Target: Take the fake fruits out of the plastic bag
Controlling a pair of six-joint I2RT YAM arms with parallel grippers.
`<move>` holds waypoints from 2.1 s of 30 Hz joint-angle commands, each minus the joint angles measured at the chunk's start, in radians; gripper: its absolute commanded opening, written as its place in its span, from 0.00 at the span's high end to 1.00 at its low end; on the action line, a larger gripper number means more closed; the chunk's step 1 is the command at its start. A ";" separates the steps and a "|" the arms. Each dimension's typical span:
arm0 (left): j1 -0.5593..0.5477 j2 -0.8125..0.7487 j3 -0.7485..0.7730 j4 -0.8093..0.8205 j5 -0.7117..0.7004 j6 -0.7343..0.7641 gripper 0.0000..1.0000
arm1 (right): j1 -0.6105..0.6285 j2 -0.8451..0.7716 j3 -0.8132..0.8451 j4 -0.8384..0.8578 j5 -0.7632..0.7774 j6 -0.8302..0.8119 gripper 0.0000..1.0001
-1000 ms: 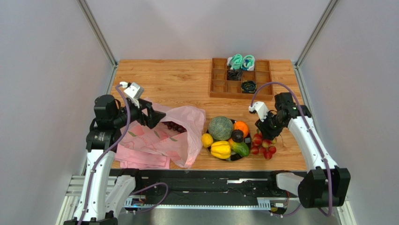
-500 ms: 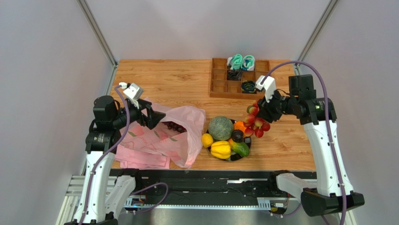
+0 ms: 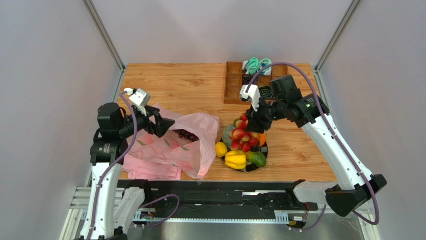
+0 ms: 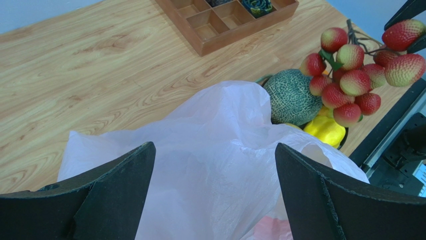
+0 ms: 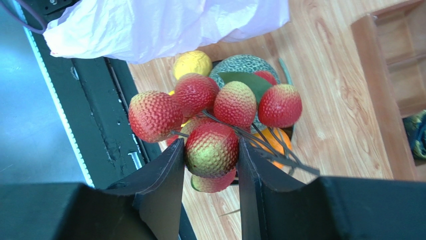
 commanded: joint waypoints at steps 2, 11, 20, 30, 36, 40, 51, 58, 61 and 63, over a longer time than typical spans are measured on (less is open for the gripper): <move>0.015 -0.024 0.018 0.015 0.004 -0.003 0.02 | 0.052 0.019 -0.021 0.070 0.017 0.048 0.81; 0.015 -0.036 -0.007 0.012 0.007 -0.002 0.02 | 0.093 0.032 -0.113 0.085 0.027 0.038 0.79; 0.015 -0.036 -0.019 0.012 0.009 0.000 0.02 | 0.096 0.046 -0.170 0.117 0.118 0.036 0.67; 0.017 -0.036 -0.028 0.020 0.012 -0.002 0.02 | 0.096 0.047 -0.204 0.134 0.191 0.039 0.32; 0.017 -0.037 -0.034 0.026 0.013 -0.005 0.02 | 0.095 0.042 -0.202 0.137 0.198 0.047 0.28; 0.015 -0.036 -0.034 0.029 0.013 -0.005 0.02 | 0.095 0.046 -0.204 0.142 0.204 0.048 0.27; 0.017 -0.037 -0.025 0.022 0.013 0.001 0.02 | 0.054 -0.123 -0.260 -0.188 0.313 -0.316 0.25; 0.015 -0.036 -0.034 0.040 0.016 -0.008 0.02 | 0.037 -0.231 -0.553 -0.418 0.258 -0.582 0.24; 0.015 -0.031 -0.033 0.040 0.013 -0.006 0.02 | 0.040 -0.217 -0.585 -0.419 0.218 -0.588 0.22; 0.015 -0.028 -0.033 0.040 0.012 -0.006 0.02 | 0.047 -0.206 -0.590 -0.418 0.170 -0.611 0.21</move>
